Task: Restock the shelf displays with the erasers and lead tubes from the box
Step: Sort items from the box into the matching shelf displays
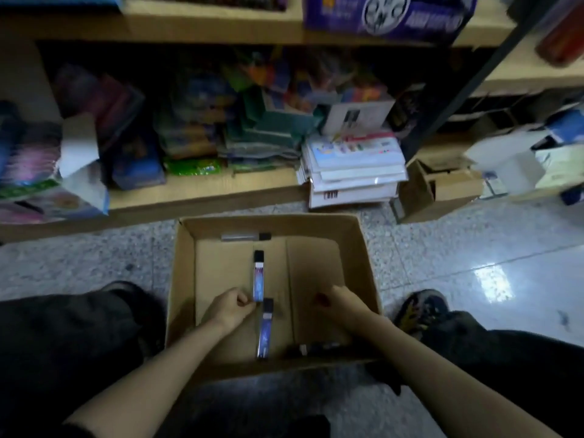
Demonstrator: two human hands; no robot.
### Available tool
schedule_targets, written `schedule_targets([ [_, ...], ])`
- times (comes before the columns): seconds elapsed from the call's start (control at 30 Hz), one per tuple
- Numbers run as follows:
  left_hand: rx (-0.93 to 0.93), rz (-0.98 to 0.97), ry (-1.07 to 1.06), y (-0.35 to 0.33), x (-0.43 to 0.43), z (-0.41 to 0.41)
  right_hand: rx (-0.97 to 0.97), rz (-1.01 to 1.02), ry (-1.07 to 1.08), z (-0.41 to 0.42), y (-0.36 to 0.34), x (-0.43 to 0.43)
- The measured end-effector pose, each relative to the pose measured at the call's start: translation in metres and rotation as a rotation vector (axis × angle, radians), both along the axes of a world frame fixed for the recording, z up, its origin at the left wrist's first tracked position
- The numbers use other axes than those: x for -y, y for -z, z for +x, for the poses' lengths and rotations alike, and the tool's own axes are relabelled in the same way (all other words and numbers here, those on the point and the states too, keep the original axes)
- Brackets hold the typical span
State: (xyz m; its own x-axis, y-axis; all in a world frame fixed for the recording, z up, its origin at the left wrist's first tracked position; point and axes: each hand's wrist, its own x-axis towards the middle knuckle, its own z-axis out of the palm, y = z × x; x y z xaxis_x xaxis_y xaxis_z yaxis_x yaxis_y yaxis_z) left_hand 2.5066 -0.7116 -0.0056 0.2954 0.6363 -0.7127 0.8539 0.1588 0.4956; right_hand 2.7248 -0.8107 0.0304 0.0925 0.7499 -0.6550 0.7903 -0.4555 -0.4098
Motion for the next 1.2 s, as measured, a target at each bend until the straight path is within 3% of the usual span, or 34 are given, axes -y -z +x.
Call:
schedule_targets([
  [0.13,-0.006,-0.057,-0.051,0.021,0.023,0.011,-0.024,-0.205,-0.084,-0.002,0.041,0.033],
  [0.27,-0.179,0.020,0.135,0.038,0.046,0.020,-0.055,-0.271,-0.126,-0.008,0.064,0.045],
  [0.37,-0.378,0.193,0.331,0.047,0.057,0.027,-0.093,-0.295,-0.200,-0.011,0.072,0.040],
  [0.53,-0.464,0.214,0.229,0.048,0.063,0.042,-0.067,-0.303,-0.205,-0.015,0.080,0.037],
  [0.67,-0.379,0.152,0.081,0.045,0.060,0.046,-0.119,-0.288,-0.130,-0.010,0.080,0.036],
  [0.87,-0.145,0.195,-0.289,0.034,0.034,0.048,-0.226,-0.095,0.375,0.005,0.069,0.009],
  [1.0,-0.124,0.220,-0.287,0.035,0.012,0.054,-0.270,0.083,0.541,0.012,0.063,-0.025],
  [1.1,-0.194,0.214,-0.163,0.042,0.002,0.057,-0.262,0.078,0.545,0.014,0.064,-0.052],
  [1.2,-0.261,0.225,-0.048,0.047,-0.001,0.055,-0.069,0.187,0.292,0.007,0.069,-0.078],
])
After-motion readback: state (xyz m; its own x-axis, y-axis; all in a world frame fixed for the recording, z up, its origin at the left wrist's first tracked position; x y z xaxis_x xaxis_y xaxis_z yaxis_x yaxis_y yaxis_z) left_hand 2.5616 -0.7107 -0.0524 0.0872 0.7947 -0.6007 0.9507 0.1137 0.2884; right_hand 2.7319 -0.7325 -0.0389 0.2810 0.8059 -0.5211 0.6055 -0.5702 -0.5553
